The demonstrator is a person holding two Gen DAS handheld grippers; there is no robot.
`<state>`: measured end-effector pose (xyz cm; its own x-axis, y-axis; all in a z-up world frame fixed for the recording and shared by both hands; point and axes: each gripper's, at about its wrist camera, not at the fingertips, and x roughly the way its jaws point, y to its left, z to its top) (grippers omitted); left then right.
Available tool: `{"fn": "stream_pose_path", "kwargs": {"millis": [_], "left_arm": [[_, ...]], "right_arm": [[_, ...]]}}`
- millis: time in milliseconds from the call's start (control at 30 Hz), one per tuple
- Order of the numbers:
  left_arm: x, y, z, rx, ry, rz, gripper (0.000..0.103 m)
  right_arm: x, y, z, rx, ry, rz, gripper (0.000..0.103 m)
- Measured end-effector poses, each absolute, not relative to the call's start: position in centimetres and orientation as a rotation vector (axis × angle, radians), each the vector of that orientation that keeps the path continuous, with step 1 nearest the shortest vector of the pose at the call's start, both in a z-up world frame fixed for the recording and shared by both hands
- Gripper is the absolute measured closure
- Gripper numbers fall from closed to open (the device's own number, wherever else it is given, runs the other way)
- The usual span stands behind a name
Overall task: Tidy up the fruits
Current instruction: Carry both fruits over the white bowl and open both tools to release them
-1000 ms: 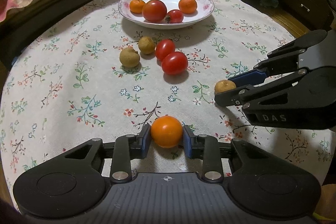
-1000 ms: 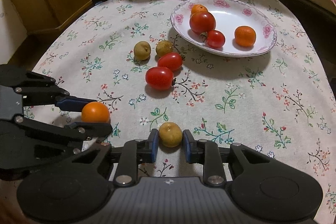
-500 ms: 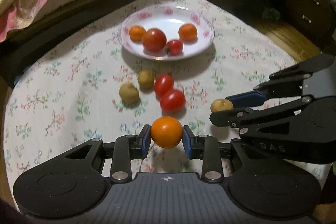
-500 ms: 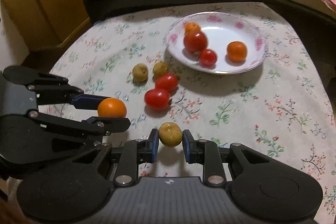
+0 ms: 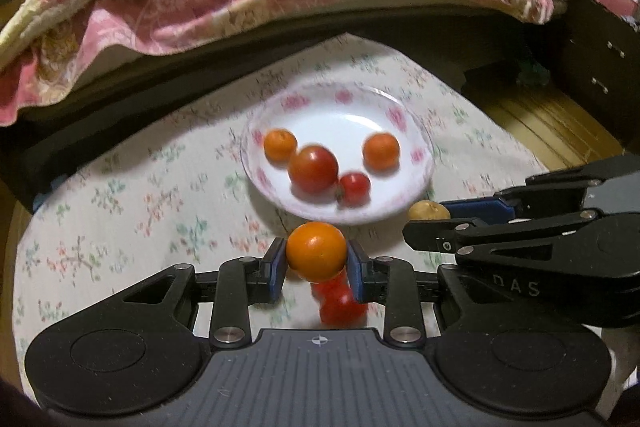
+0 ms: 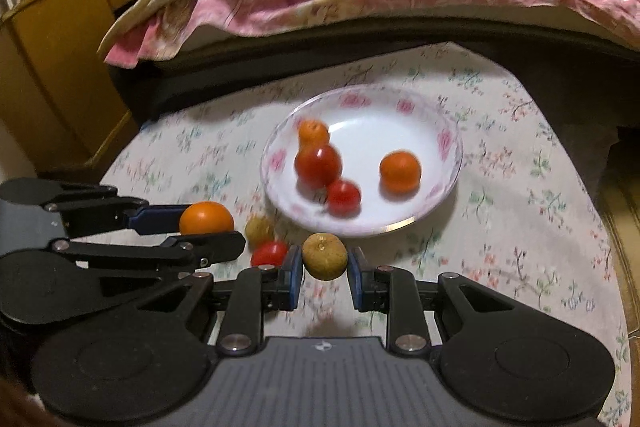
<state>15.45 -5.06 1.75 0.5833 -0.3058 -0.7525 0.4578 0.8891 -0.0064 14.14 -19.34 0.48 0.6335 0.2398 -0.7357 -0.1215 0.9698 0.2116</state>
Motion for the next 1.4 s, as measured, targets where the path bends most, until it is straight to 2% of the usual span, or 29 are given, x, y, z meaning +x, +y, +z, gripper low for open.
{"fn": "stream_pose_path", "kwargs": {"millis": [333,867,1400], "left_arm": [[19.8,-6.4,2.4,0.141,0.799,-0.434,0.065],[25.2,-8.2,0.5,0.154,0.798,-0.433,0.065],[26.6,-8.2,-0.8,0.176,0.828,-0.43,0.064]], "right_arm": [[18.2,-21.1,1.4,0.195,0.809,0.147,0.075],[23.7,-22.7,-0.4,0.189,0.81,0.109,0.075],[25.1,-23.1,-1.0,0.215,0.792,0.117,0.074]]}}
